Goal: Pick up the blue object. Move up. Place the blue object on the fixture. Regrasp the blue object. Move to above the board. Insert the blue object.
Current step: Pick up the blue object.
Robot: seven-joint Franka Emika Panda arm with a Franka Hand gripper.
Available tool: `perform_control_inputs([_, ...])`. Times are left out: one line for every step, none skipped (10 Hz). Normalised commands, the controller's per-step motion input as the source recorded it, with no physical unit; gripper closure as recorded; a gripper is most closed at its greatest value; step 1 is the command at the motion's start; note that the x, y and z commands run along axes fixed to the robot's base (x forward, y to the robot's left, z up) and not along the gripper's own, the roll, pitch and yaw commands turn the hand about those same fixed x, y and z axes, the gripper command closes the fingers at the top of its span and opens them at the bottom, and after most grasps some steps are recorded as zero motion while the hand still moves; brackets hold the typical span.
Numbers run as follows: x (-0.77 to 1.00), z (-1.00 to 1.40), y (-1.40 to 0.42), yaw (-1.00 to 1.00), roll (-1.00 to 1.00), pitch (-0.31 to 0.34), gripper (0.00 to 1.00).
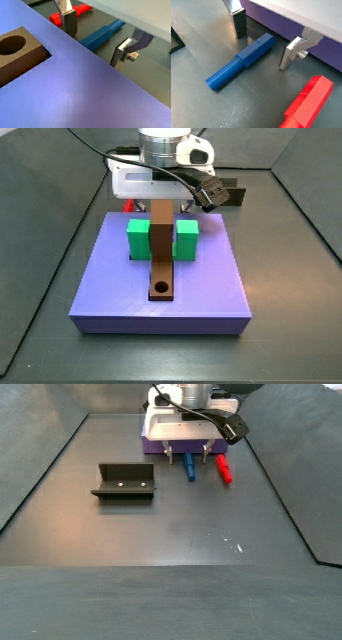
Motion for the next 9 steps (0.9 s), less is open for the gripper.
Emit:
perform_control_inputs([0.0, 0.0, 0.0, 0.0, 0.0, 0.0, 0.0])
perform_control_inputs([0.0, 0.0, 0.0, 0.0, 0.0, 0.0, 1.0])
perform_control_inputs([0.0, 0.0, 0.0, 0.0, 0.0, 0.0, 1.0])
perform_control_inputs([0.0, 0.0, 0.0, 0.0, 0.0, 0.0, 1.0])
perform_control_inputs([0.0, 0.0, 0.0, 0.0, 0.0, 0.0, 1.0])
perform_control_inputs([0.0, 0.0, 0.0, 0.0, 0.0, 0.0, 1.0])
perform_control_inputs([0.0, 0.0, 0.0, 0.0, 0.0, 0.0, 1.0])
perform_control_inputs([0.0, 0.0, 0.0, 0.0, 0.0, 0.0, 1.0])
perform_control_inputs([0.0, 0.0, 0.0, 0.0, 0.0, 0.0, 1.0])
